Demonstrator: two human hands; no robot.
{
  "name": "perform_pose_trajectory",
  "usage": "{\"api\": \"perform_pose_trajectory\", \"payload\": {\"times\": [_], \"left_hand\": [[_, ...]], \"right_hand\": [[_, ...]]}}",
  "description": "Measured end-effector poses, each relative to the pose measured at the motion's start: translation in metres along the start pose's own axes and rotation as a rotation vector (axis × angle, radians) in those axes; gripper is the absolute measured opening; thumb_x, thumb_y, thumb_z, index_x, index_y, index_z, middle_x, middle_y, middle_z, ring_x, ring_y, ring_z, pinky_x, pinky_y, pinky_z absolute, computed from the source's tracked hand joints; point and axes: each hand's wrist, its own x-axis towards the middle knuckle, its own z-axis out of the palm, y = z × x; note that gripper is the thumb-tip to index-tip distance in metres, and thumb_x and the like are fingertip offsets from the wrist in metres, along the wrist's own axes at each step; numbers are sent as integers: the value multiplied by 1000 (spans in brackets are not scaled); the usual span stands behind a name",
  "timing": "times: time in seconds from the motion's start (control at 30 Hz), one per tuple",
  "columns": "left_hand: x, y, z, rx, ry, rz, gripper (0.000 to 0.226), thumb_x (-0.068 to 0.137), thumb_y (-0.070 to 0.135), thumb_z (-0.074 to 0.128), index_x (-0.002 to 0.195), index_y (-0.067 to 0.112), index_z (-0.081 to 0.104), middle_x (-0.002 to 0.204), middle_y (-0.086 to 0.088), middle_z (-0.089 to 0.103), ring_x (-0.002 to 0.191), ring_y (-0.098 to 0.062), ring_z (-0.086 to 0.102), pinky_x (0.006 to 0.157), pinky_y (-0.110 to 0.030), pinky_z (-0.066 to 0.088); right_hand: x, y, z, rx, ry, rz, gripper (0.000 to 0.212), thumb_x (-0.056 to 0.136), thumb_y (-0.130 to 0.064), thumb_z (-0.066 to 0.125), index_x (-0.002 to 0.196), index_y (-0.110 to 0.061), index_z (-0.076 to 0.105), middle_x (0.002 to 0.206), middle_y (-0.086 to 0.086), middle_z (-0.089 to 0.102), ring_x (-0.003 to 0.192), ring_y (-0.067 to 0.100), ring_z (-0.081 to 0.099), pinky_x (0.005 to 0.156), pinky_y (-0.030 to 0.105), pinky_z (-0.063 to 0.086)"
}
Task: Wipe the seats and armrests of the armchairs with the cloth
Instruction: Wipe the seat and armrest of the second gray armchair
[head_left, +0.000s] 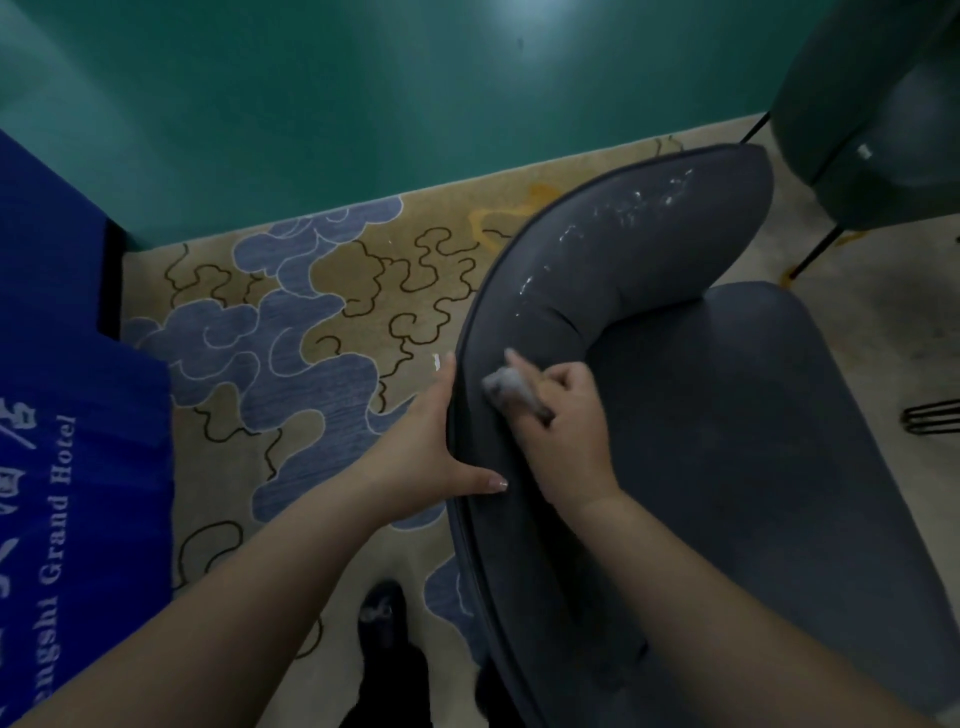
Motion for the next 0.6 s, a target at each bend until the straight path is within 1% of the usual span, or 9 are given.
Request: {"api": "perform_pose_trajectory", "payload": {"times": [0.07, 0.13, 0.17, 0.27, 0.3, 0.4, 0.47, 0.53, 0.6], "left_hand": [[5, 0, -5, -2, -10, 13, 135, 62, 30, 90, 152, 38, -11, 155, 14, 26, 134, -7, 37, 96, -16, 42], [12, 2, -12, -1, -24, 30, 132, 64, 28, 89, 152, 38, -9, 149, 19, 31, 130, -5, 40, 80, -6, 43], [16, 2, -15, 0, -33, 40, 131, 64, 27, 89, 152, 39, -7, 148, 19, 33, 130, -6, 41, 82, -7, 45], [30, 6, -24, 54, -56, 69, 129, 65, 28, 88, 153, 38, -7, 154, 10, 31, 134, -13, 40, 104, -33, 44], [33, 8, -26, 82, -72, 74, 129, 66, 29, 88, 153, 37, -7, 155, 9, 29, 135, -14, 39, 106, -36, 43], [44, 15, -35, 131, -115, 89, 129, 67, 31, 87, 153, 34, -9, 155, 10, 29, 133, -12, 40, 105, -30, 42], [52, 18, -41, 146, -131, 106, 128, 66, 29, 87, 153, 34, -6, 154, 8, 31, 133, -13, 42, 106, -34, 43], [60, 20, -47, 141, -143, 131, 126, 66, 27, 87, 154, 34, -3, 154, 3, 33, 133, -17, 43, 106, -40, 44], [66, 21, -52, 147, -172, 141, 126, 66, 27, 87, 154, 34, -3, 155, 3, 32, 135, -17, 41, 107, -41, 43]], "right_hand": [[14, 8, -10, 9, 112, 176, 41, 90, -23, 65, 129, -34, 56, 97, -3, 41, 82, 0, 49, 80, 8, 42], [19, 9, -12, 4, 181, 223, 40, 90, -20, 64, 129, -28, 57, 94, -4, 41, 81, -4, 49, 79, 6, 39], [16, 5, -8, 23, 179, 186, 40, 90, -21, 64, 128, -29, 58, 94, -5, 42, 81, -4, 49, 78, 5, 39], [-3, -5, 9, 22, 63, 18, 43, 87, -22, 66, 128, -34, 58, 92, -8, 41, 80, -2, 49, 76, 5, 40], [-4, -3, 10, -6, 78, 29, 43, 88, -20, 66, 128, -32, 58, 91, -8, 40, 80, -2, 48, 76, 5, 40], [15, -2, 4, 3, 266, 255, 39, 90, -19, 64, 128, -28, 57, 90, -5, 39, 81, 3, 49, 77, 2, 39], [23, -10, 9, -19, 337, 199, 40, 91, -19, 63, 130, -27, 56, 91, -3, 40, 79, 0, 48, 78, 3, 39], [27, -18, 22, -46, 290, 71, 43, 89, -17, 64, 130, -27, 56, 91, -2, 40, 81, 3, 48, 80, 7, 40], [35, -16, 26, -79, 307, 97, 43, 89, -15, 65, 129, -26, 57, 90, -4, 38, 81, 4, 47, 81, 7, 39]]}}
